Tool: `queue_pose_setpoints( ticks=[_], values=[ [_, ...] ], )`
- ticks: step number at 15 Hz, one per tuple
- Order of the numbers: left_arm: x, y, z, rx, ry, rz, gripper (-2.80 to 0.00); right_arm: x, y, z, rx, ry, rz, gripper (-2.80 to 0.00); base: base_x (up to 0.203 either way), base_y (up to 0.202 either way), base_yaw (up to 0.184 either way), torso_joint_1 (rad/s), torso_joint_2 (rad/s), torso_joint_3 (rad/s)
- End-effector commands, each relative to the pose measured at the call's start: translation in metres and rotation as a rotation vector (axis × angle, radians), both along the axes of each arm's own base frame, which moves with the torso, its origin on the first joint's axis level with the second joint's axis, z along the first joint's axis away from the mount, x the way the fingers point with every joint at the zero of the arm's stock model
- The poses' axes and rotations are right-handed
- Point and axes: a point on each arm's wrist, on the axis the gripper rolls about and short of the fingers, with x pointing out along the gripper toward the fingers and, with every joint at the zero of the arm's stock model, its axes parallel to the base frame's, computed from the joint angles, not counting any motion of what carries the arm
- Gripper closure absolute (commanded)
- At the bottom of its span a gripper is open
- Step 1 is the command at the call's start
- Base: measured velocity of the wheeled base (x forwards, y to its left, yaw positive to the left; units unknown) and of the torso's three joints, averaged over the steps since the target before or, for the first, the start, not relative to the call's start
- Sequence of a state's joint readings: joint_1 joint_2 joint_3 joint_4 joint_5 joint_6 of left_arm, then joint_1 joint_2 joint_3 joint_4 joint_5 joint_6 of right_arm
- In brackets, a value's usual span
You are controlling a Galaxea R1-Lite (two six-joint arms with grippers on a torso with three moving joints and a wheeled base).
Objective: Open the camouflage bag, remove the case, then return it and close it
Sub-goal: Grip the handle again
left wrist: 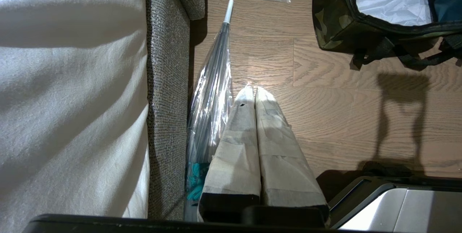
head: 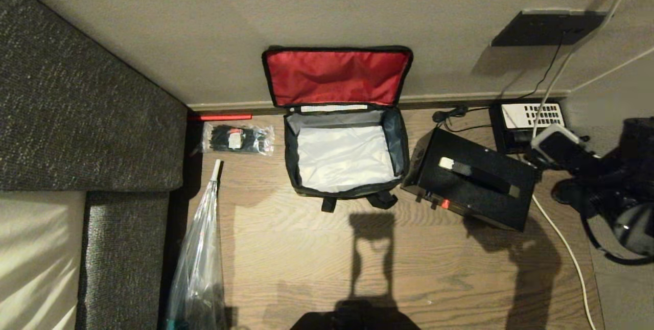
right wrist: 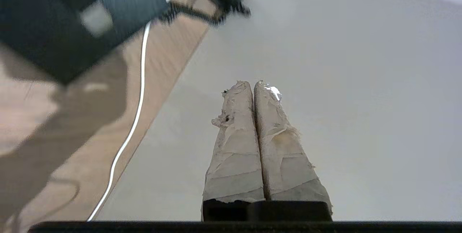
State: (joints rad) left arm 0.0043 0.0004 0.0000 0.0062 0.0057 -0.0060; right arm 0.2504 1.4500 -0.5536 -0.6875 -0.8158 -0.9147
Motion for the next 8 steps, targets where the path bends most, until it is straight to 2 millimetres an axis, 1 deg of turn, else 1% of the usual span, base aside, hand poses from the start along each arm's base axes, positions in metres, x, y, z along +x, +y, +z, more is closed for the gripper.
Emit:
queue_pose_setpoints(
  ticks=[1,2,3,4,5,6,7,8],
  values=[
    [0.0,0.0,-0.001,0.0,0.001,0.003,0.0,-0.064,-0.016,0.024,0.067,-0.079,0.017,0.0,0.0,0.0,0.0,0.0,0.0,0.0],
    [0.0,0.0,-0.001,-0.001,0.001,0.002,0.0,-0.085,-0.021,0.023,0.121,-0.059,0.045,0.0,0.0,0.0,0.0,0.0,0.0,0.0],
    [0.0,0.0,-0.001,0.0,0.001,0.002,0.0,-0.11,-0.027,0.021,0.184,-0.041,0.064,0.0,0.0,0.0,0.0,0.0,0.0,0.0],
    [0.0,0.0,-0.001,0.0,0.001,0.002,0.0,-0.131,-0.032,0.016,0.243,-0.014,0.068,0.0,0.0,0.0,0.0,0.0,0.0,0.0],
    [0.0,0.0,-0.001,0.0,0.001,0.002,0.0,-0.153,-0.038,0.011,0.327,-0.033,0.072,0.0,0.0,0.0,0.0,0.0,0.0,0.0],
    [0.0,0.0,-0.001,0.0,0.001,0.002,0.0,-0.172,-0.041,0.0,0.466,-0.075,0.108,0.0,0.0,0.0,0.0,0.0,0.0,0.0],
    [0.0,0.0,-0.001,0.0,0.001,0.003,0.0,-0.188,-0.043,-0.014,0.617,-0.106,0.188,0.0,0.0,0.0,0.0,0.0,0.0,0.0],
    [0.0,0.0,-0.001,0.0,0.001,0.001,0.0,-0.201,-0.043,-0.033,0.743,-0.112,0.255,0.0,0.0,0.0,0.0,0.0,0.0,0.0]
  ],
)
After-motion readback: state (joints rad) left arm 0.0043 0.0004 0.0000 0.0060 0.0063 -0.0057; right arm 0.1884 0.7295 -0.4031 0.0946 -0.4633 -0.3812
